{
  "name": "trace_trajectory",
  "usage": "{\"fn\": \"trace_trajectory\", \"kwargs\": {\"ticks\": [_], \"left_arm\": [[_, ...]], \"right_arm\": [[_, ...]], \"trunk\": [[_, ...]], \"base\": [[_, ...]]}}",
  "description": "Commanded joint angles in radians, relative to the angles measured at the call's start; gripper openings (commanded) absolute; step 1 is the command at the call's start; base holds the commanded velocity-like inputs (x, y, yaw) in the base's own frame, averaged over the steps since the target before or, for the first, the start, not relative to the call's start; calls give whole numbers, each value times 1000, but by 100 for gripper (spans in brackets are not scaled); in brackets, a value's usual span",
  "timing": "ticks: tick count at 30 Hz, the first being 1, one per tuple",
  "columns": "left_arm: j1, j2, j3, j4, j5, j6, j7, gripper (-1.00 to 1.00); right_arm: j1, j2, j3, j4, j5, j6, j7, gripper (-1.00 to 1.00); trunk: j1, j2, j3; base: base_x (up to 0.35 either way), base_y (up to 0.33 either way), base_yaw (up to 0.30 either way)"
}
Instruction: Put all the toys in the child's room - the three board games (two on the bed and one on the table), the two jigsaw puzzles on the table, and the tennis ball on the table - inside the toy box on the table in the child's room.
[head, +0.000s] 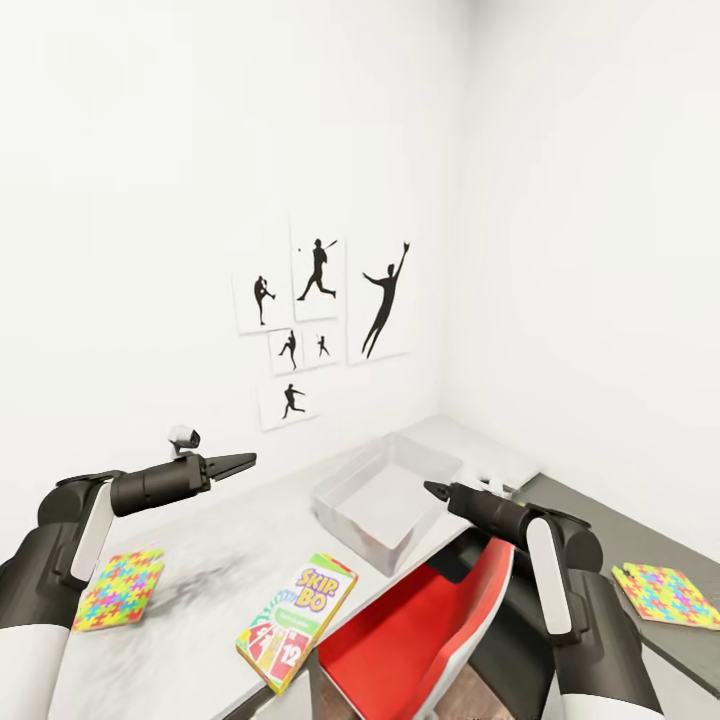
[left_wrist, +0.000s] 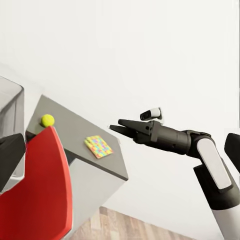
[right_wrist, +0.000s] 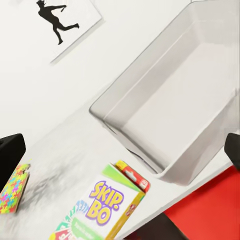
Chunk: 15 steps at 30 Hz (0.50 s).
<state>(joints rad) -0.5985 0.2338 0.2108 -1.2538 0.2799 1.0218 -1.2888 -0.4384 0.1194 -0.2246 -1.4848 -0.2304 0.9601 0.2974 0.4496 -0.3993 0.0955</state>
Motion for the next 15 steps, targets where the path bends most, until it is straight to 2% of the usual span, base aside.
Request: {"fn": "trace_trajectory", "kwargs": {"ticks": [1, 6, 15], "left_arm": [[0, 0, 0, 0, 2, 8, -1, 100], [0, 0, -1, -1, 2, 8, -1, 100], [0, -1, -1, -12, 2, 10, -1, 100]], "right_arm": [[-1, 1, -3, 0, 5, 5, 8, 100], [-1, 1, -3, 0, 5, 5, 8, 100], [-1, 0, -4, 0, 4, 6, 8, 100]], "trunk": [[0, -1, 0], [0, -1, 2], [0, -1, 2]], "base": [[-1, 0, -218], [0, 0, -114], [0, 0, -18]]}}
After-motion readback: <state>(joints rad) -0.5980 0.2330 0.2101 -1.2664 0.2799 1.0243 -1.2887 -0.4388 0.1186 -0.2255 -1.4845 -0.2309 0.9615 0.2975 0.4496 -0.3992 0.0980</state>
